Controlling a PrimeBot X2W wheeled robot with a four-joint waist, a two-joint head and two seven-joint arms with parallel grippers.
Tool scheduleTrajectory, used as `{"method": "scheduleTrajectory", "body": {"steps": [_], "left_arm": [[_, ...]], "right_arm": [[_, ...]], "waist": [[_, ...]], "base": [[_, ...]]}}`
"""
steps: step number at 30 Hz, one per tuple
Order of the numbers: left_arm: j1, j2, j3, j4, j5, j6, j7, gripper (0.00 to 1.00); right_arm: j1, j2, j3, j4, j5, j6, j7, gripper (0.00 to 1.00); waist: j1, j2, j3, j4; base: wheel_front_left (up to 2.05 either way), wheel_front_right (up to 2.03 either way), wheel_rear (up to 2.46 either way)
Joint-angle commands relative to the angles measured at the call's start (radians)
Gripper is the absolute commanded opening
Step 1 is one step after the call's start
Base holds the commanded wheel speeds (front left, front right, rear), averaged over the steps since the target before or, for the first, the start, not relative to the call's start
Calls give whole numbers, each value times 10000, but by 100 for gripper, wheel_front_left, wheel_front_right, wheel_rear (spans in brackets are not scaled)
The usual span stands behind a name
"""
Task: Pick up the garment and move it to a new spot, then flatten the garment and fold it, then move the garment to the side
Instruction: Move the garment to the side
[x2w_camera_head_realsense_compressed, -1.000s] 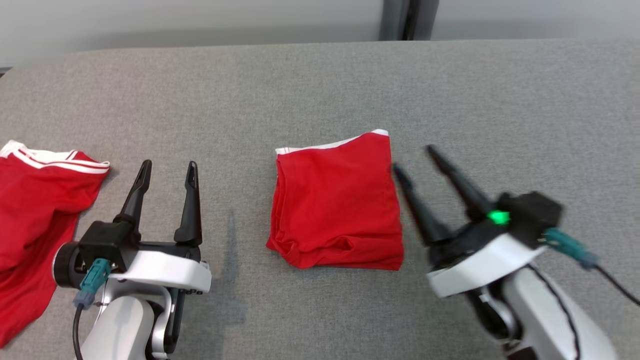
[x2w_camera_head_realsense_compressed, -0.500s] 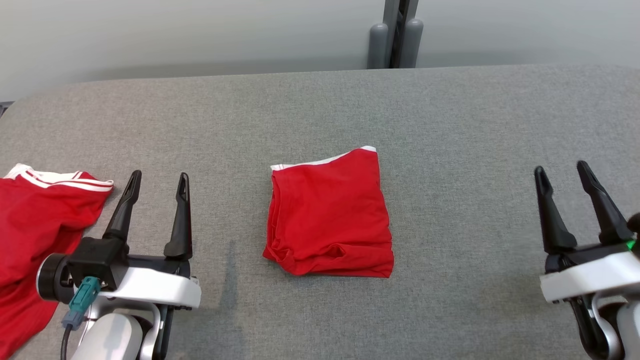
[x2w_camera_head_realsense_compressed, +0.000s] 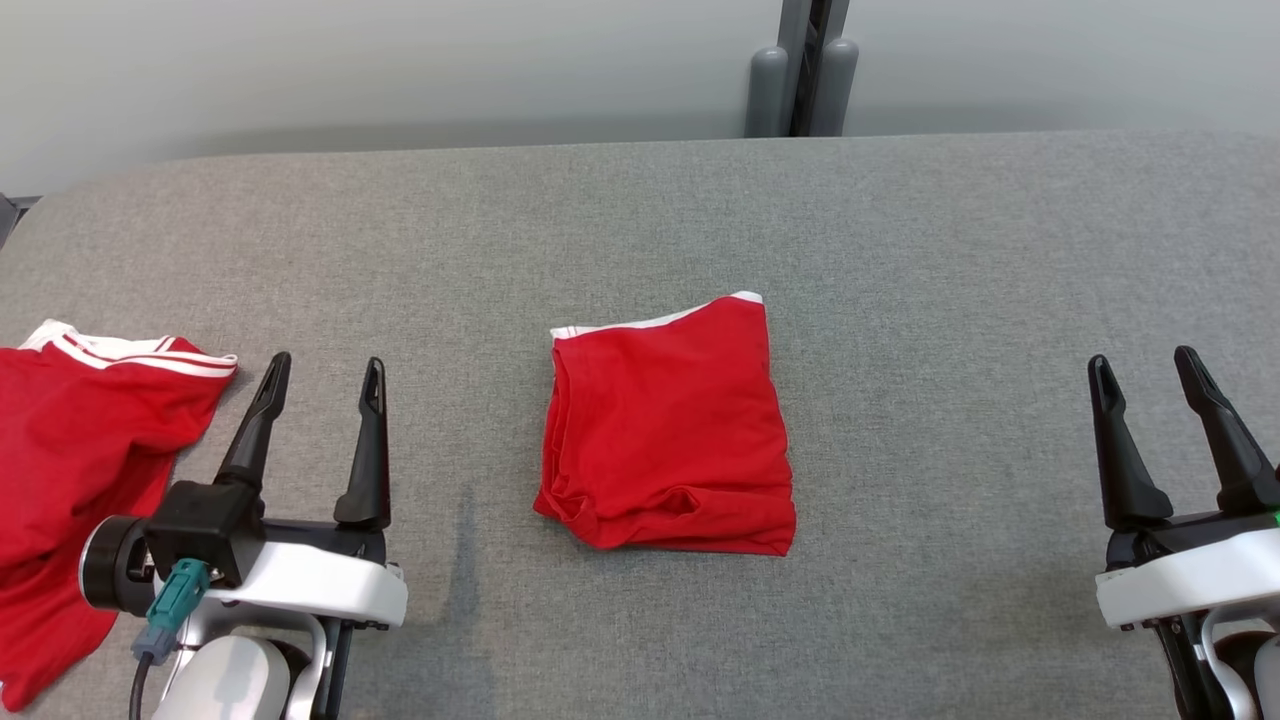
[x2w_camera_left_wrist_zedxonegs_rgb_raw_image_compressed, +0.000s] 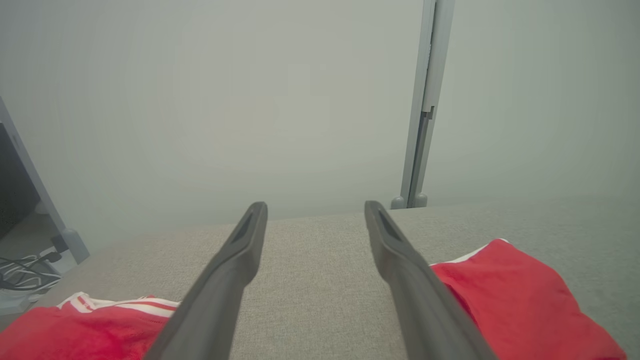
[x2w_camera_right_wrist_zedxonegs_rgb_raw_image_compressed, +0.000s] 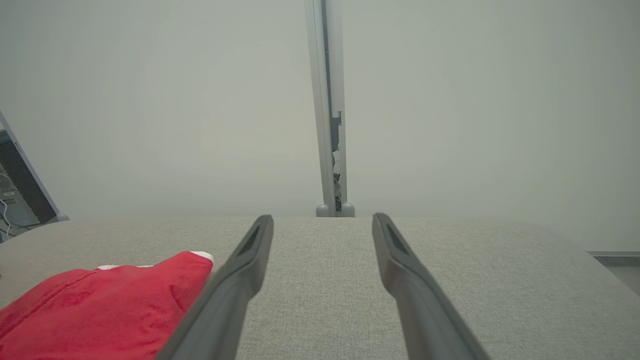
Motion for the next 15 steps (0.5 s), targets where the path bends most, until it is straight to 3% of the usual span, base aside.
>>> {"method": "scheduleTrajectory", "body": {"steps": [1, 7, 15], "left_arm": [[-74, 68, -5, -11, 25, 28, -20, 100], [-289, 6, 14, 33, -33, -17, -142, 100], [-646, -204, -125, 160, 30, -168, -283, 100]], "right_arm": [[-9, -38, -39, -40, -39, 1, 49, 100], [-93, -180, -63, -98, -27, 1, 155, 100], [-347, -720, 505, 115, 64, 1, 700, 100]], "waist": [[0, 0, 24, 19], [0, 0, 120, 211], [0, 0, 414, 1037]], "base": [[0, 0, 0], [0, 0, 0], [0, 0, 0]]}}
